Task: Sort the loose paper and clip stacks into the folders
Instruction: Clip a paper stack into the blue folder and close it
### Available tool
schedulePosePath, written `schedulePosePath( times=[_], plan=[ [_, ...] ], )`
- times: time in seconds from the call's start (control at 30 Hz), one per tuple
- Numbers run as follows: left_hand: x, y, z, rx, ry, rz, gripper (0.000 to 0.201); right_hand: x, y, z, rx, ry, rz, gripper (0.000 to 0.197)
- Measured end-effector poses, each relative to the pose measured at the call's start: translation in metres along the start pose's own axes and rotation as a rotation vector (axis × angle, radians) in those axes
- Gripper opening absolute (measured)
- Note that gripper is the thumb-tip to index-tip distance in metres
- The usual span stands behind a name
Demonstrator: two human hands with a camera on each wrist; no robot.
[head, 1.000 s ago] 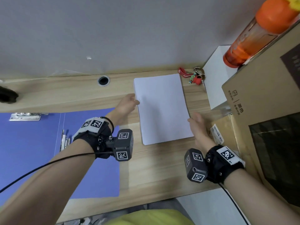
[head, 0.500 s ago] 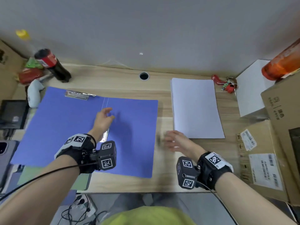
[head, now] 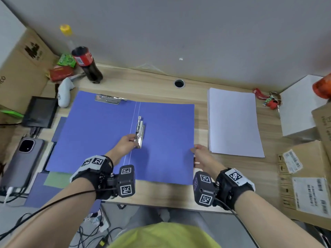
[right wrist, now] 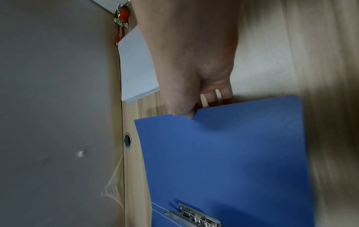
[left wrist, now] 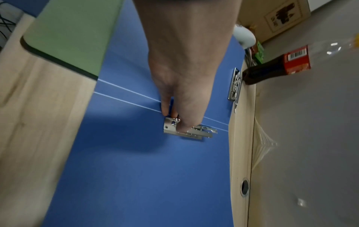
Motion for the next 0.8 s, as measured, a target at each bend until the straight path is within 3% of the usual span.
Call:
schedulePosePath(
  times=[0.13, 0.3, 0.43, 0.6, 0.8],
  plan=[
    [0.022, -0.017, 0.010, 0.023, 0.068, 0.011, 0.041, -0.035, 0.007, 0.003, -0.073, -0.108, 0.054, 0.028],
    [0.044, -0.040, 0.024, 0.051, 0.048, 0.017, 0.028, -0.060, 0.012, -0.001, -0.121, -0.054, -0.070, 0.039],
    [0.046, -0.046, 0.029, 0.058, 0.003, 0.048, 0.023, -0.056, 0.009, -0.004, -0.108, 0.042, -0.135, 0.038],
    [0.044, -0.047, 0.031, 0.065, -0.015, 0.111, 0.026, -0.053, 0.002, -0.011, -0.041, -0.035, -0.277, 0.036],
    [0.044, -0.045, 0.030, 0.068, -0.028, 0.147, 0.036, -0.050, -0.005, -0.027, -0.038, 0.038, -0.264, 0.045]
  ],
)
Point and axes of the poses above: each hand's wrist, its own z-axis towards the middle knuckle, its own x-axis out of the palm, y = z × x, the point moved 6 cm from there along z, towards the middle knuckle, and after that the axes turned 5 degrees about z, right-handed, at the moved point
